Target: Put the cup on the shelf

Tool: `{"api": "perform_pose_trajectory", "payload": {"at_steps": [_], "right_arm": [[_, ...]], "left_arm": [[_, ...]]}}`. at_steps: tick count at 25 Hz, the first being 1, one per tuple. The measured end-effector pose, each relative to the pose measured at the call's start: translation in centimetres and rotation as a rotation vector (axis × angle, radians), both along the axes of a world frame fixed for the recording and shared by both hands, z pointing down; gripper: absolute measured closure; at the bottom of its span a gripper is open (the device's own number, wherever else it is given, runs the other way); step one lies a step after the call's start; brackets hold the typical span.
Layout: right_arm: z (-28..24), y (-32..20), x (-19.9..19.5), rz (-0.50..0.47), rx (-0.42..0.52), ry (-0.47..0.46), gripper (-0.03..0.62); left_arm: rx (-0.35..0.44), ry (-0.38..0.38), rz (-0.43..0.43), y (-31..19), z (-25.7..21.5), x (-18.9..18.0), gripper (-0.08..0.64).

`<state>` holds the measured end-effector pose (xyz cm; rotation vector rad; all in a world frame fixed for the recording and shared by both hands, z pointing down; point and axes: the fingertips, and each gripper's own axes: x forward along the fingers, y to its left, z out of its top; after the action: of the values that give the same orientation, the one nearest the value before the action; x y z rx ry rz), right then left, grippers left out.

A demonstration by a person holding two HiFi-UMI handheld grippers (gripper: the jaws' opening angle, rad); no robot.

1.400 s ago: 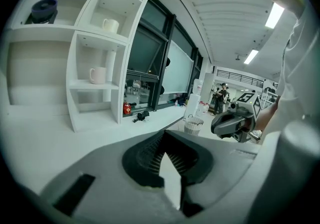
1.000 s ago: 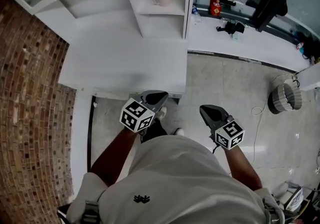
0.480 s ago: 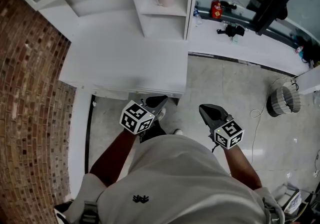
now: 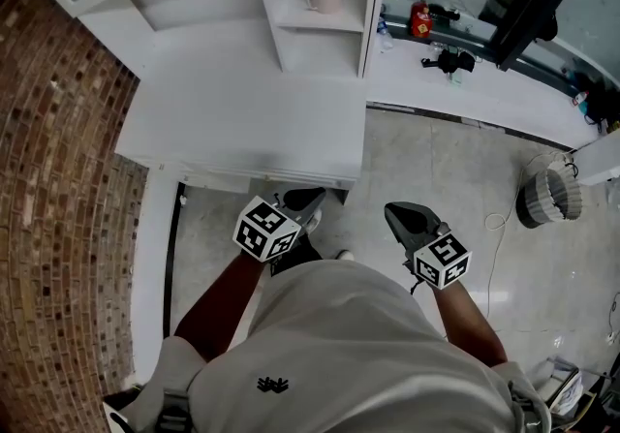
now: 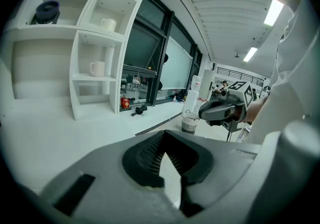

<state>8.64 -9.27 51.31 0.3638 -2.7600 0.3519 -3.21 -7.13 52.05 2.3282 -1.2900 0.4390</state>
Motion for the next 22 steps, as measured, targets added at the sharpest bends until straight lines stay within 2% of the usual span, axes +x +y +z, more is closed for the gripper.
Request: {"api": "perform_pose_trajectory", "payload": {"at_steps": [22], "right_arm": [[0.5, -0.1, -0.2, -0.008, -0.003, 0.005, 0.581]], "left_arm": [[-0.025, 0.000, -0.008, -0.1, 1.1, -0.3, 0.554]]}}
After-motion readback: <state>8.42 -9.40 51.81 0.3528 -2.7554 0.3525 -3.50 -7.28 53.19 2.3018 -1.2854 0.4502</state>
